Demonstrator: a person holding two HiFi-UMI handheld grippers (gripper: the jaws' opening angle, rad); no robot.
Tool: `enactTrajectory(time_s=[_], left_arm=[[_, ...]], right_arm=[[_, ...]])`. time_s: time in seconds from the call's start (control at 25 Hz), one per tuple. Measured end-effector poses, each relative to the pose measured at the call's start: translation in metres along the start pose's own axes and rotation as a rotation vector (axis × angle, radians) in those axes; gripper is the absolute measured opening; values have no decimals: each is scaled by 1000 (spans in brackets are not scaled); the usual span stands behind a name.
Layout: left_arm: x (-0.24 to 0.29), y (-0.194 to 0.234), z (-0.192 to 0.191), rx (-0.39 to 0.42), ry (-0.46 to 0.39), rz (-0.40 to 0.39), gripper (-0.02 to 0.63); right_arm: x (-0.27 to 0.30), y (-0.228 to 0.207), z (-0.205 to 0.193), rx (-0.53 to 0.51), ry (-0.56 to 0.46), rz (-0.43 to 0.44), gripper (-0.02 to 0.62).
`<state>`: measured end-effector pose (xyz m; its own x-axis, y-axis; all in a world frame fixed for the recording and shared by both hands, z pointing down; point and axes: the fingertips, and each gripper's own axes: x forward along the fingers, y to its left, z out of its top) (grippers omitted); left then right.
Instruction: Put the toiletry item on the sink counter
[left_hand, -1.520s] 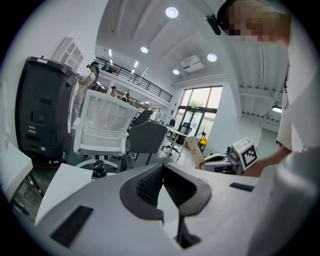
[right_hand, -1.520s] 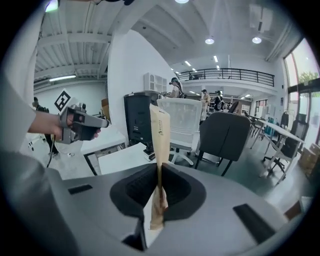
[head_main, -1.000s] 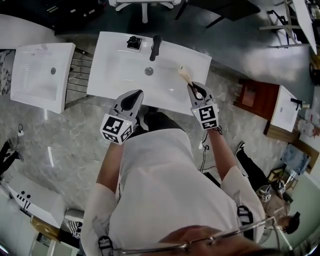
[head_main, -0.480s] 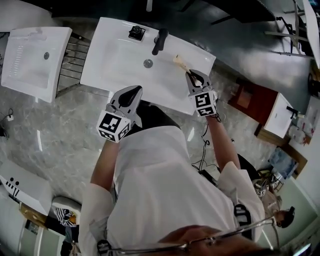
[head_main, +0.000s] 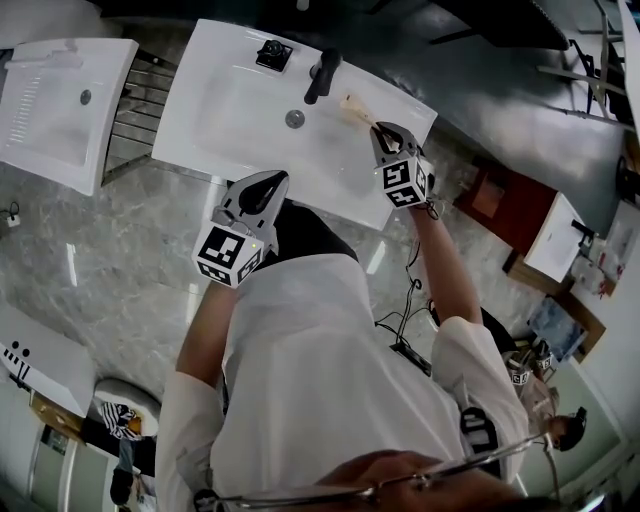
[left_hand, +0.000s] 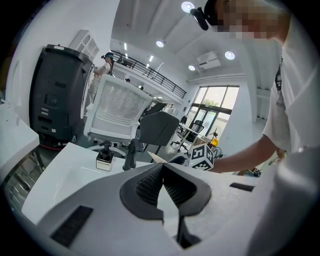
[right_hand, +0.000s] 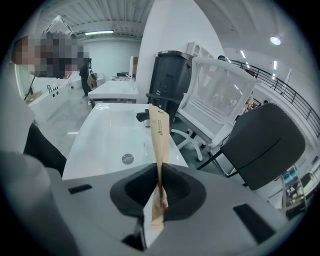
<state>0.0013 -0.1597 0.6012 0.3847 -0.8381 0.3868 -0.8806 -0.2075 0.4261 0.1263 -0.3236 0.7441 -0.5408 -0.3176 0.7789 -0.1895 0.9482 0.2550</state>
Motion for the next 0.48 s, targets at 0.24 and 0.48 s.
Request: enactTrajectory(time_s=[0.24, 0.48], left_arm=[[3, 7, 1, -6, -2, 26, 3], [5, 11, -1, -14, 3, 40, 3]], right_arm=[[32, -4, -17, -45, 51, 28, 38], [60, -8, -29, -94, 104, 56, 40]])
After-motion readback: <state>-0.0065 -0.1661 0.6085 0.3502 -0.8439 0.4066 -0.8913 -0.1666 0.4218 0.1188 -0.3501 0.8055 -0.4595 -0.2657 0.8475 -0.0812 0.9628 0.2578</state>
